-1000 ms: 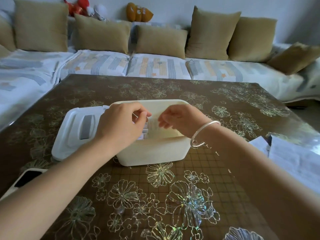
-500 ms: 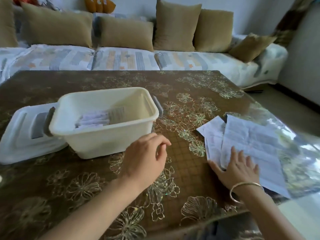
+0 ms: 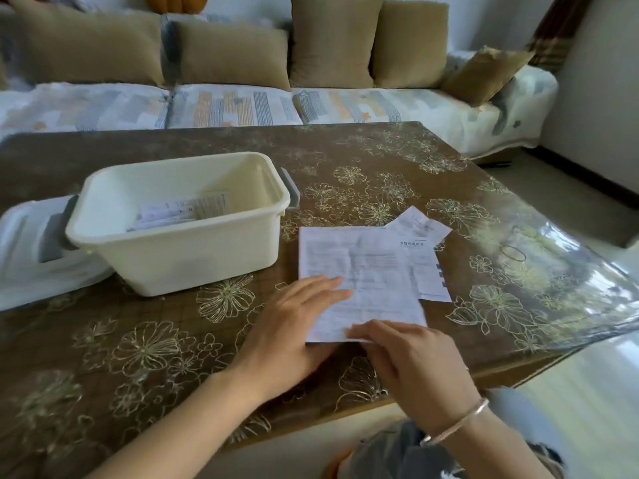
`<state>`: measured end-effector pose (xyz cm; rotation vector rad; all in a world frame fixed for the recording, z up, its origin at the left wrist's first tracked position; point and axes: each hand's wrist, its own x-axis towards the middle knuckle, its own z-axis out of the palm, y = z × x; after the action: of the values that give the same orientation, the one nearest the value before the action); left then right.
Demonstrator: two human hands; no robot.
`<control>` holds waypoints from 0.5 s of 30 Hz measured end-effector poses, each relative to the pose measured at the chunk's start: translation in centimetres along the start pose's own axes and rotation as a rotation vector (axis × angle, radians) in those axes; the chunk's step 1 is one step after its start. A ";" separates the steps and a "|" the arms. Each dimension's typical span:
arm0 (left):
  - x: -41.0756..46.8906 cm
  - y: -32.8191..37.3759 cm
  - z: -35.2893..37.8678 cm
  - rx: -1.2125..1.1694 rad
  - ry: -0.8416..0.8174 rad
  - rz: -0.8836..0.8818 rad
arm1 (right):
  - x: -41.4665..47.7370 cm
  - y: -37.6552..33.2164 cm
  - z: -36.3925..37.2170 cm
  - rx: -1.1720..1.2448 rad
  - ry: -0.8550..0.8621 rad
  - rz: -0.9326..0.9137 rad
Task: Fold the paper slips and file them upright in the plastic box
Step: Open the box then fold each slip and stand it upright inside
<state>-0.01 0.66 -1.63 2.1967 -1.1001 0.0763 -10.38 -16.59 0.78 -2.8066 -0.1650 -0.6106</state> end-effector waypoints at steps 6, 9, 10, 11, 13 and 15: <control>-3.3 -1.1 -2.6 -0.149 0.129 -0.076 | 0.7 -0.2 -1.3 0.141 0.006 0.041; -4.3 -0.8 -3.5 -0.260 0.192 -0.218 | 0.6 1.8 -2.0 0.721 -0.023 0.249; -4.5 -0.5 -3.6 -0.306 0.221 -0.277 | 0.4 2.4 -1.9 0.938 -0.037 0.350; -4.6 -0.1 -3.7 -0.355 0.247 -0.329 | 0.2 2.9 -1.5 1.028 -0.057 0.398; -4.3 0.6 -4.0 -0.403 0.259 -0.427 | 0.0 2.7 -0.7 0.970 -0.102 0.409; -3.8 1.3 -4.3 -0.434 0.224 -0.500 | -0.1 1.8 0.3 0.916 -0.112 0.453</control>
<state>-2.44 5.28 1.12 1.9428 -0.3779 -0.1223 -10.05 -18.26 0.09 -1.8879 0.1421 -0.1823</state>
